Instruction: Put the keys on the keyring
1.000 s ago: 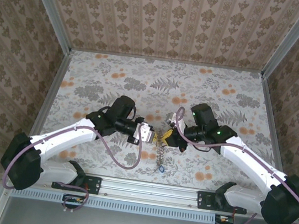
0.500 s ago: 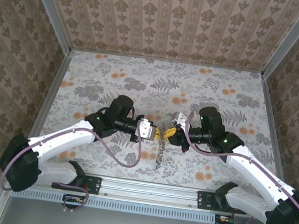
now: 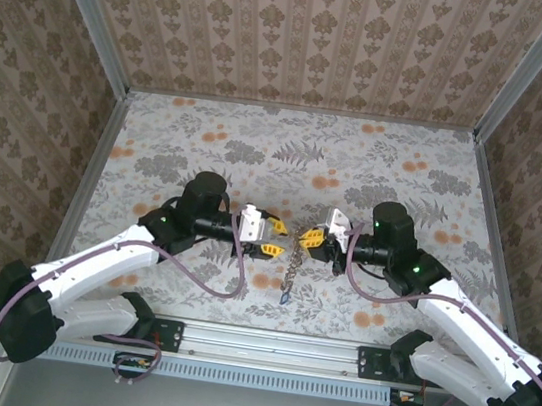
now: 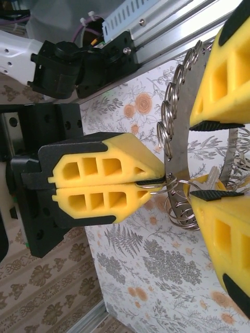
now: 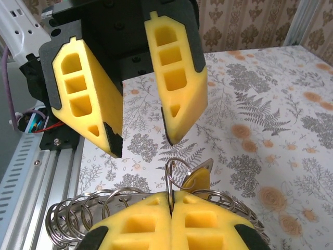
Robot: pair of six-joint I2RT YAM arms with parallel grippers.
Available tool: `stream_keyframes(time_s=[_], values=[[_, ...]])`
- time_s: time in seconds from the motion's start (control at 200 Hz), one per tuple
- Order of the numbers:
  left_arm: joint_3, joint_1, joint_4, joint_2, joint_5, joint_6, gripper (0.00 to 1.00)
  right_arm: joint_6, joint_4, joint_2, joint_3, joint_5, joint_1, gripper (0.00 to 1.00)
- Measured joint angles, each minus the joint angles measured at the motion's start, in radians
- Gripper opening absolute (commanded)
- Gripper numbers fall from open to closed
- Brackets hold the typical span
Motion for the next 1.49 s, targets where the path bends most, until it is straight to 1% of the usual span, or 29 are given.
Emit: stream_keyframes(time_s=[0.25,0.355,0.525,0.55,0.615,0.69,0.83,0.94,1.06,1.185,1.33,1.495], values=[[0.003,0.001,0.021,0.044,0.014,-0.06,0.39,-0.031,0.014,0.0,0.0,0.006,0.019,0.0],[0.003,0.001,0.024,0.056,0.012,-0.082,0.33,-0.043,0.014,0.0,0.0,0.013,0.029,0.0],[0.015,0.001,0.034,0.058,0.002,-0.105,0.31,-0.055,0.013,0.001,0.0,0.043,0.035,0.0],[0.018,0.001,0.036,0.058,0.002,-0.109,0.3,-0.057,0.012,0.001,0.0,0.05,0.037,0.0],[0.023,0.001,0.043,0.058,0.002,-0.121,0.19,-0.06,0.01,0.005,0.0,0.068,0.038,0.0],[0.027,0.001,0.045,0.058,0.003,-0.134,0.15,-0.063,0.009,0.011,0.0,0.081,0.039,0.0],[0.032,0.001,0.047,0.058,0.002,-0.137,0.17,-0.068,0.009,0.014,0.0,0.096,0.039,0.0],[0.033,0.001,0.044,0.061,-0.005,-0.137,0.26,-0.068,0.01,0.014,0.0,0.097,0.041,0.0],[0.037,0.001,0.026,0.071,-0.027,-0.127,0.29,-0.068,0.01,0.014,0.0,0.097,0.044,0.0],[0.041,0.001,0.009,0.086,-0.045,-0.116,0.28,-0.068,0.012,0.016,0.0,0.097,0.045,0.0],[0.056,0.001,0.003,0.103,-0.047,-0.109,0.23,-0.068,0.016,0.017,0.0,0.098,0.046,0.0],[0.056,-0.001,0.003,0.105,-0.047,-0.109,0.23,-0.067,0.017,0.026,0.0,0.105,0.048,0.0]])
